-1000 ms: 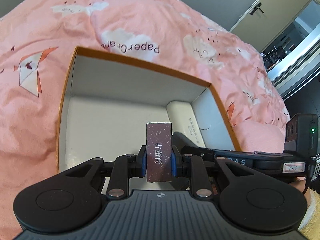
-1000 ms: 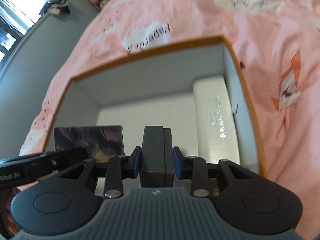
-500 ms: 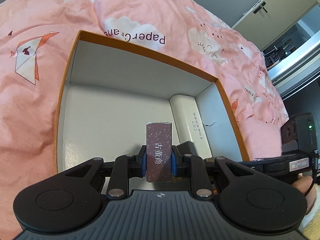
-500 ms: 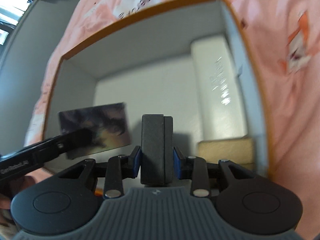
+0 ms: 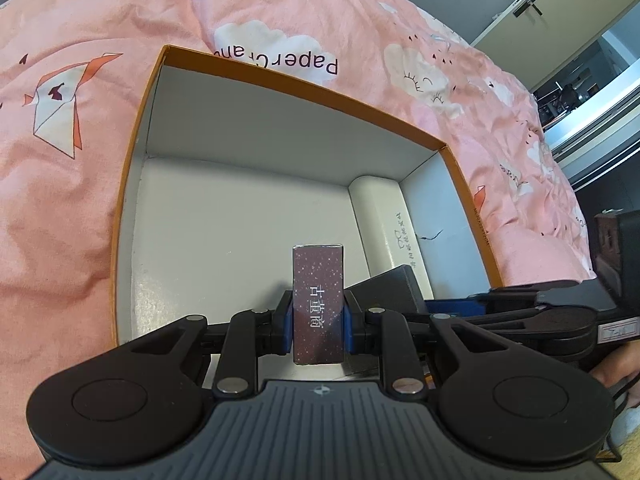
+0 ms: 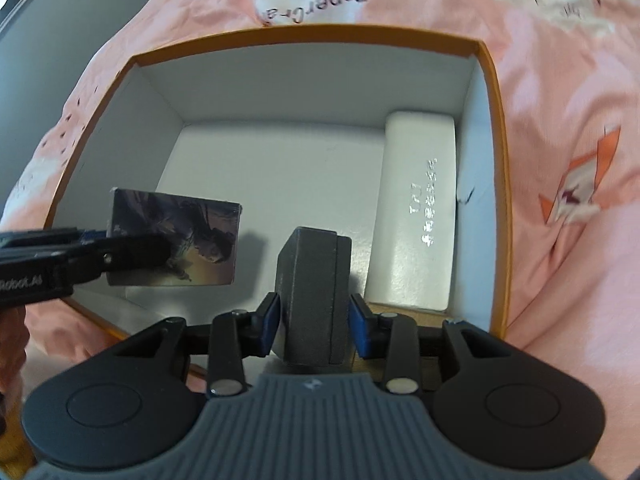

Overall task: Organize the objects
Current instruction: 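Carry the printed box and black box over the orange box with both tools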

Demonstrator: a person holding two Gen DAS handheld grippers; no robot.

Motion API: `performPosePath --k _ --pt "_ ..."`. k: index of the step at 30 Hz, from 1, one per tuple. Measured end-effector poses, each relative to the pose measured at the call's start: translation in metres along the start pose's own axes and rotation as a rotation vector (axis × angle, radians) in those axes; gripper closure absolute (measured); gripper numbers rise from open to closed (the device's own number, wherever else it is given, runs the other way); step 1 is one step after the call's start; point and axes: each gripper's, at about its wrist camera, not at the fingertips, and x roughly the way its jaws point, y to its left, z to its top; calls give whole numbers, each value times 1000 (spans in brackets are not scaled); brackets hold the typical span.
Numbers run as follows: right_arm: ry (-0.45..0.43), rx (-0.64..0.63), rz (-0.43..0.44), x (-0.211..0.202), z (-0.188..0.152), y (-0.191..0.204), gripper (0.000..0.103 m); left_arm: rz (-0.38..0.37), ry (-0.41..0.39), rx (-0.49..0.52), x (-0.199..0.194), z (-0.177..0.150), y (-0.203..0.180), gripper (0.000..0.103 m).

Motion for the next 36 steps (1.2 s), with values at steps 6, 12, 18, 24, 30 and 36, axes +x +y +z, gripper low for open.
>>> performPosePath --k 6,12,18,24,30,36 --pt "-39 -19 -57 -12 3 -1 59 16 7 7 -1 1 2 78" --pt "-25 7 -1 -7 3 -9 74 10 12 9 0 1 2 78" --pt "0 43 74 3 8 -11 74 8 20 8 0 2 2 78" --pt "13 17 8 9 10 -7 82 13 50 15 6 1 2 78" --pt "-41 12 -28 7 16 -5 81 54 107 75 14 3 -4 78" --pt "-62 -21 -23 9 17 2 81 99 128 98 22 10 -8 78"
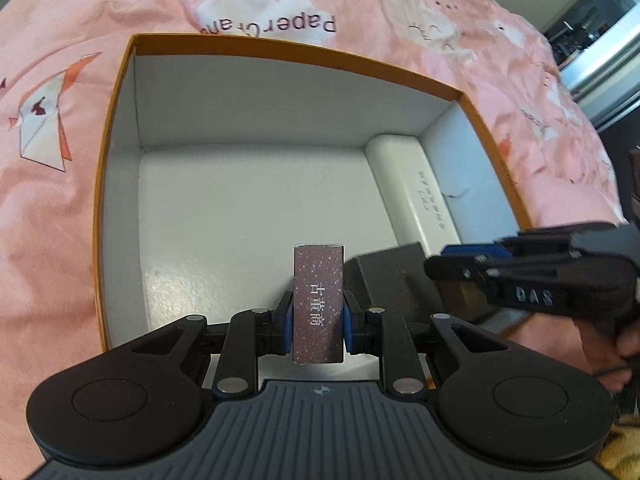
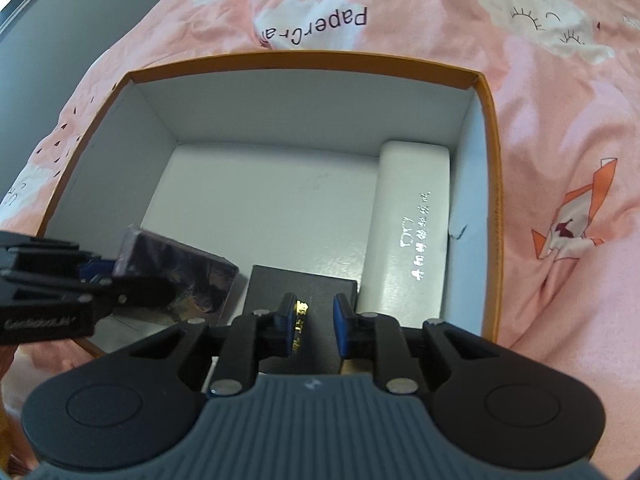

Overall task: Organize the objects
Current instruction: 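Carry the printed box and black box over the orange box with both tools, then lower the black box into the box and open the right tool while the left tool releases the printed box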

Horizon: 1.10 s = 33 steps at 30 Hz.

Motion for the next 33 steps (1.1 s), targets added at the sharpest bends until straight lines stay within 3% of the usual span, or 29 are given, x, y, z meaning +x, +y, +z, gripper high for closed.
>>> performPosePath --k 3,5,9,15,17,21,25,33 --pt "-19 -6 -5 -1 -1 2 81 -61 0 -146 4 3 14 76" --pt "-25 -6 1 -2 -2 1 81 -82 -8 -189 4 5 19 75" --pt "-31 -12 -6 -5 -5 0 81 -9 -4 -111 1 3 12 65" --pt "-40 -34 29 -5 -6 4 78 47 18 -28 -4 -1 7 65" --pt "-38 -64 43 -6 -5 10 71 58 1 -20 -9 -2 6 65" --pt "-30 -145 65 -3 -1 28 71 79 -31 8 -14 -4 3 65" --pt "-12 -237 101 2 6 47 65 83 -93 28 -22 -4 2 65" --pt "77 -445 127 26 27 82 53 88 -176 71 -23 0 3 65"
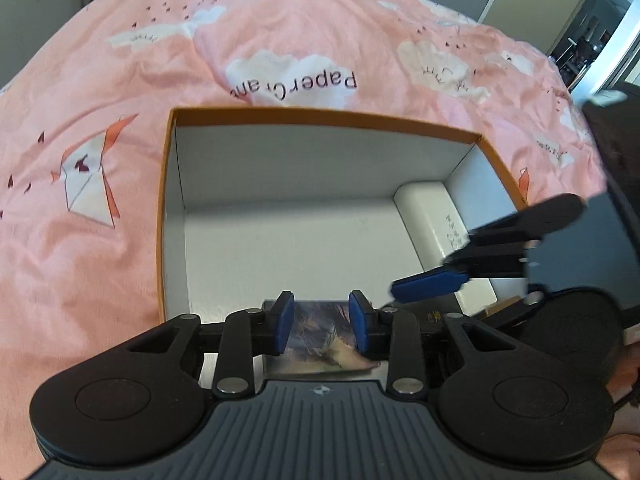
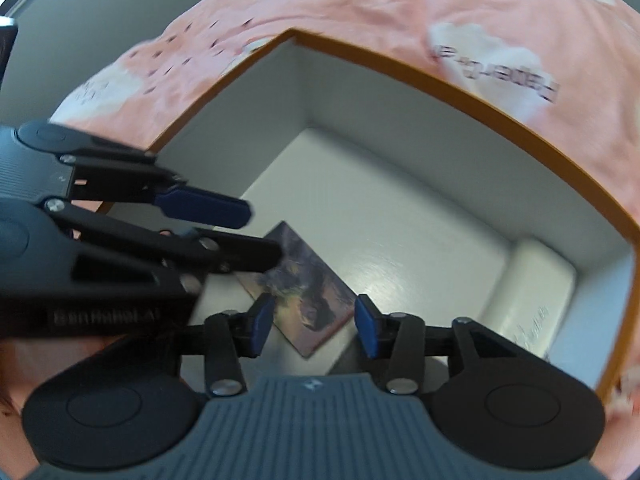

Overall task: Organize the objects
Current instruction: 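Lower the black box into the box and open the right tool while the left tool releases the printed box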

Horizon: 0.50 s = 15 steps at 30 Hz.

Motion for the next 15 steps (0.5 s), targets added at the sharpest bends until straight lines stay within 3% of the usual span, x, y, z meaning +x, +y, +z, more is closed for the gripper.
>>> performPosePath --k 2,6,9,12,15 --pt "24 -75 0 10 8 5 46 -20 -30 6 -5 1 4 65" --pt "62 -196 -10 24 18 15 43 -51 -125 -12 -23 6 20 59" --pt "88 -264 -24 35 23 23 40 -56 -139 -27 -29 10 29 58" --pt "114 -270 3 45 30 25 32 -24 -144 -15 -28 10 33 58" --pt "141 -248 18 55 35 23 32 -13 -146 -10 -27 9 37 58"
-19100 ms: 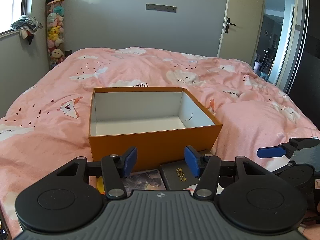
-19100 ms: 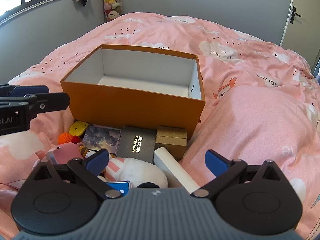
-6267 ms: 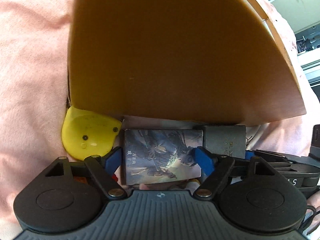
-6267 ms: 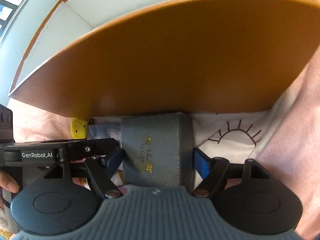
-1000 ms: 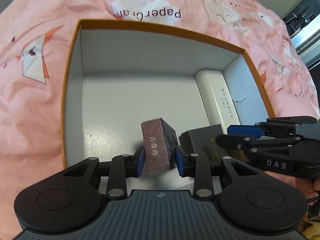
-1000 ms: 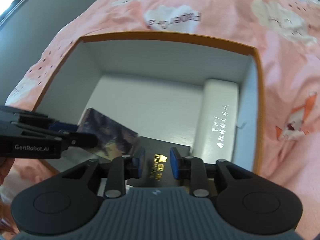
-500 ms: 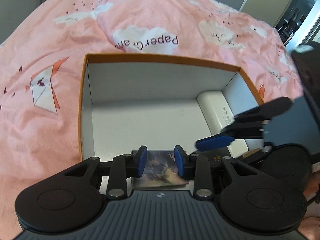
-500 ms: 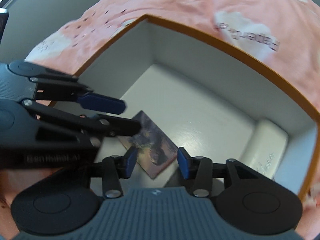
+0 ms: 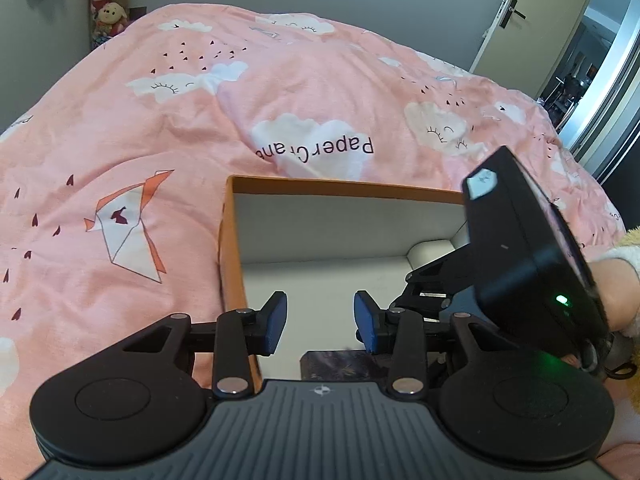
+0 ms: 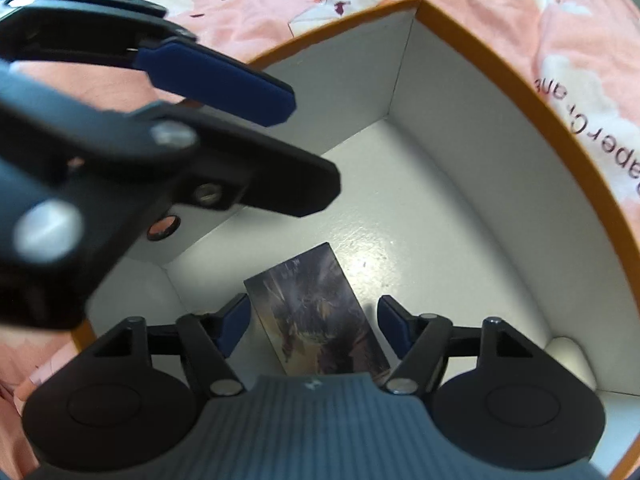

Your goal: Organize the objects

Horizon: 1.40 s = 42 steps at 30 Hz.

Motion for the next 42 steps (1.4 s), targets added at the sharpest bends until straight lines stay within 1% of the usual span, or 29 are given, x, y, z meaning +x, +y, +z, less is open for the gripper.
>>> performPosePath --k 3,7,10,12,13,14,16,17,19,21,22,25,26,27,29,31,33,36,38,39,42 --pt "38 34 1 9 1 -3 32 39 0 35 -1 -1 -1 59" --pt "45 67 -9 11 -1 -4 31 45 4 49 -3 -2 -2 59" --pt "52 180 -22 10 -2 -13 32 42 -1 33 -4 -1 0 59" --pt "52 307 -25 8 -3 -25 34 38 -4 22 -5 -1 1 59" --pt "54 392 -18 7 -5 -34 36 38 -4 19 -5 -2 1 59" --pt "61 490 2 5 -9 -43 43 40 0 21 -4 -2 0 59" --pt "75 675 38 2 -18 -63 60 33 12 39 -2 -4 -3 59" --pt "82 738 59 1 -23 -70 65 26 15 51 -1 -5 -5 59" --pt "92 787 67 -1 -31 -76 69 9 25 72 2 -6 -10 59" --pt "110 798 70 -2 -38 -78 70 -7 40 78 6 -7 -13 59" --pt "118 799 74 -3 -42 -77 73 -12 49 81 8 -7 -14 59" --pt "138 762 51 -7 -50 -72 79 -33 81 111 15 -8 -21 59" --pt "138 749 46 -10 -53 -70 83 -39 97 121 18 -7 -24 65" --pt "128 738 42 -14 -57 -69 84 -41 112 133 20 -6 -26 65" --pt "84 706 30 -26 -62 -69 84 -28 141 161 26 -4 -32 65" --pt "19 684 12 -43 -68 -72 82 -14 189 182 34 0 -38 65" --pt "-51 674 -5 -63 -80 -74 81 0 240 178 45 5 -43 65" --pt "-124 629 -82 -85 -95 -72 81 34 287 160 63 11 -49 65" --pt "-148 591 -143 -92 -104 -75 81 60 336 156 79 12 -52 65" --pt "-152 578 -165 -87 -92 -72 81 71 369 151 86 12 -53 65" --pt "-149 562 -204 -82 -103 -73 81 82 440 108 104 9 -50 65"
